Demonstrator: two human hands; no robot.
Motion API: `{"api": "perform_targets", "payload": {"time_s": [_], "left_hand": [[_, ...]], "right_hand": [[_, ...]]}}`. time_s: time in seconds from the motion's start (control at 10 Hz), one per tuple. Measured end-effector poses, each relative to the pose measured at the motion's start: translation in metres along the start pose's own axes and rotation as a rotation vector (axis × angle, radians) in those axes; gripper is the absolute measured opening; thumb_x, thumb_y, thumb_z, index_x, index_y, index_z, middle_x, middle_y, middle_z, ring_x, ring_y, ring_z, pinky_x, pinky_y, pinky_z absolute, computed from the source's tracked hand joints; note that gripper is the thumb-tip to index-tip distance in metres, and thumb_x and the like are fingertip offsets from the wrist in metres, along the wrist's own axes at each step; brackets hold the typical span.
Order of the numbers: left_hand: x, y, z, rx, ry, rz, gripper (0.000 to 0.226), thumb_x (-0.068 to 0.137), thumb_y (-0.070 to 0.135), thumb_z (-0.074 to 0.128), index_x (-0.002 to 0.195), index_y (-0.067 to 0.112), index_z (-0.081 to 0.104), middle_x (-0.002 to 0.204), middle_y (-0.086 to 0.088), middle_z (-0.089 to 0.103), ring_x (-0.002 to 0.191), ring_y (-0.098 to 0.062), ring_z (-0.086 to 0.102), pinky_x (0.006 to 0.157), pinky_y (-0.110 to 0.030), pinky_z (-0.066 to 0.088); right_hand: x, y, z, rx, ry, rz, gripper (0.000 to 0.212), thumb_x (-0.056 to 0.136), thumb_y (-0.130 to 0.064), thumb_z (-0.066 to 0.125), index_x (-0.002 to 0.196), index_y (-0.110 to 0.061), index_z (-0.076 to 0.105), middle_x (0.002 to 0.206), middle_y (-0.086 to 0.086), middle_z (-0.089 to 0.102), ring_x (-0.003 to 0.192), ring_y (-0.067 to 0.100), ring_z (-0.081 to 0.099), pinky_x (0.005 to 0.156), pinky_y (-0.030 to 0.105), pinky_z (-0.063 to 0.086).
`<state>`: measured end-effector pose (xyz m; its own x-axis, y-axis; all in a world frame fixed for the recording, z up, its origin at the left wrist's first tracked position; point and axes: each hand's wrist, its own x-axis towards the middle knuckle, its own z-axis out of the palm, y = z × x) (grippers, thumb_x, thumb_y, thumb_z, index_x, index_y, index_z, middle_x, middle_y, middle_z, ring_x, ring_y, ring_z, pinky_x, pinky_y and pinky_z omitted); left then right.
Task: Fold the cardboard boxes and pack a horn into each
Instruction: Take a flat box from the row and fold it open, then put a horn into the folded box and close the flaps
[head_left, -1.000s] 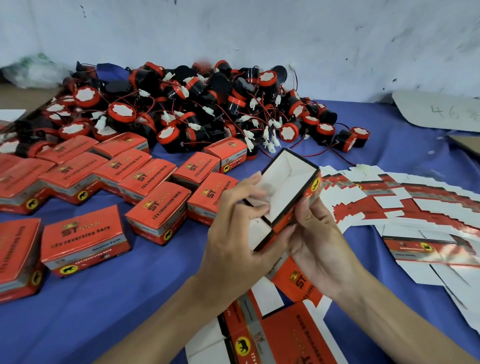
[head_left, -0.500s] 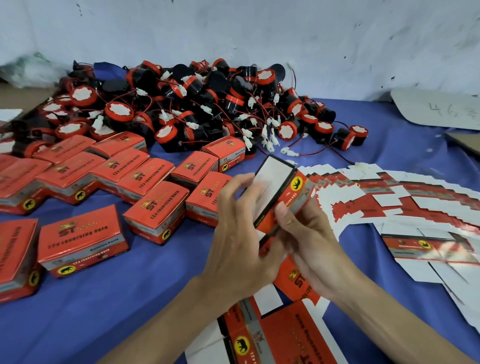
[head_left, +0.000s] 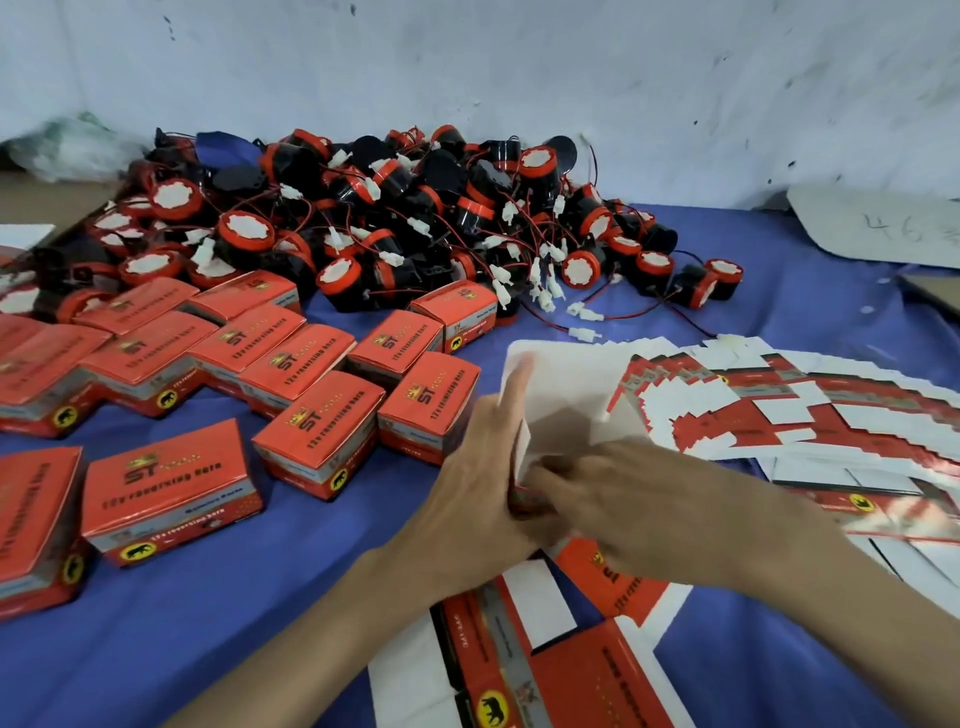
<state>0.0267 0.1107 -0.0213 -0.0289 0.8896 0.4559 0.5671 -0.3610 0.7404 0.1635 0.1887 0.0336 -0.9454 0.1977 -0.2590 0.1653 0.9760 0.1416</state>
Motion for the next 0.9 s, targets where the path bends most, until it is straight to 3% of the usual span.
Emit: {"api": "perform_targets", "payload": {"time_s": [0.1, 0.2, 0.3, 0.4, 0.5, 0.6, 0.7, 0.8, 0.9], "left_hand": [[0.006, -0.011, -0.006, 0.032, 0.052, -0.014, 0.092, 0.07, 0.046, 0.074, 0.139, 0.048, 0.013, 0.124, 0.006, 0.038, 0.109, 0.003, 0.042, 0.088, -0.008, 0.036], [0.009, -0.016, -0.009, 0.091, 0.125, -0.031, 0.061, 0.067, 0.048, 0.076, 0.109, 0.046, 0.032, 0.11, 0.012, 0.04, 0.102, 0.005, 0.042, 0.079, -0.006, 0.035], [0.007, -0.018, -0.009, 0.132, 0.113, -0.049, 0.055, 0.068, 0.048, 0.076, 0.098, 0.041, 0.031, 0.104, 0.016, 0.038, 0.094, 0.002, 0.041, 0.073, -0.006, 0.032], [0.006, -0.021, -0.013, 0.13, 0.099, -0.063, 0.055, 0.068, 0.052, 0.073, 0.1, 0.04, 0.03, 0.106, 0.02, 0.037, 0.096, 0.002, 0.041, 0.073, -0.008, 0.034], [0.006, -0.024, -0.02, 0.125, 0.114, -0.086, 0.057, 0.067, 0.051, 0.074, 0.102, 0.037, 0.031, 0.106, 0.02, 0.039, 0.099, 0.002, 0.042, 0.077, -0.012, 0.037], [0.007, -0.026, -0.026, 0.125, 0.128, -0.086, 0.057, 0.067, 0.045, 0.08, 0.099, 0.036, 0.033, 0.105, 0.016, 0.04, 0.099, 0.001, 0.041, 0.076, -0.011, 0.035], [0.007, -0.026, -0.027, 0.099, 0.122, -0.088, 0.059, 0.067, 0.039, 0.084, 0.097, 0.036, 0.033, 0.104, 0.016, 0.041, 0.098, 0.002, 0.041, 0.074, -0.01, 0.035], [0.006, -0.025, -0.026, 0.071, 0.112, -0.091, 0.059, 0.068, 0.034, 0.085, 0.096, 0.031, 0.033, 0.104, 0.014, 0.041, 0.097, 0.003, 0.041, 0.072, -0.006, 0.033], [0.004, -0.021, -0.027, 0.028, 0.137, -0.097, 0.049, 0.072, 0.047, 0.074, 0.093, 0.029, 0.033, 0.097, 0.01, 0.042, 0.09, -0.001, 0.042, 0.071, -0.011, 0.033]], "right_hand": [[-0.007, 0.019, -0.031, 0.278, 0.258, -0.123, 0.032, 0.089, -0.006, 0.05, 0.119, -0.008, 0.06, 0.101, 0.011, 0.065, 0.09, 0.027, 0.064, 0.07, 0.039, 0.052], [0.008, 0.059, -0.05, 0.816, 0.857, 0.008, 0.029, 0.079, -0.001, 0.046, 0.091, -0.015, 0.068, 0.086, -0.007, 0.071, 0.077, 0.009, 0.067, 0.063, 0.028, 0.054], [0.061, 0.11, -0.035, 0.896, 0.992, 0.461, 0.018, 0.087, -0.005, 0.054, 0.098, -0.015, 0.064, 0.094, -0.001, 0.069, 0.088, 0.017, 0.065, 0.076, 0.031, 0.051], [0.107, 0.141, 0.013, 0.473, 0.463, 0.672, 0.039, 0.093, -0.022, 0.058, 0.127, -0.003, 0.051, 0.122, 0.02, 0.056, 0.113, 0.035, 0.051, 0.089, 0.038, 0.038], [0.116, 0.144, 0.038, 0.285, 0.453, 0.698, 0.031, 0.095, -0.021, 0.055, 0.12, -0.002, 0.058, 0.113, 0.027, 0.054, 0.107, 0.039, 0.05, 0.082, 0.043, 0.038], [0.096, 0.142, 0.036, 0.297, 0.457, 0.628, 0.019, 0.085, 0.005, 0.05, 0.098, 0.004, 0.064, 0.097, 0.025, 0.064, 0.096, 0.043, 0.055, 0.07, 0.045, 0.042], [0.041, 0.145, 0.03, 0.309, 0.345, 0.471, 0.018, 0.083, 0.007, 0.057, 0.09, -0.002, 0.072, 0.09, 0.014, 0.07, 0.088, 0.036, 0.061, 0.075, 0.04, 0.044], [-0.011, 0.143, 0.019, 0.383, 0.267, 0.408, 0.013, 0.083, -0.002, 0.069, 0.085, -0.014, 0.076, 0.079, -0.014, 0.069, 0.08, 0.004, 0.063, 0.076, 0.02, 0.041], [-0.042, 0.129, 0.008, 0.641, 0.236, 0.433, 0.017, 0.079, -0.014, 0.075, 0.071, -0.029, 0.074, 0.068, -0.019, 0.065, 0.062, -0.004, 0.056, 0.063, 0.008, 0.037]]}}
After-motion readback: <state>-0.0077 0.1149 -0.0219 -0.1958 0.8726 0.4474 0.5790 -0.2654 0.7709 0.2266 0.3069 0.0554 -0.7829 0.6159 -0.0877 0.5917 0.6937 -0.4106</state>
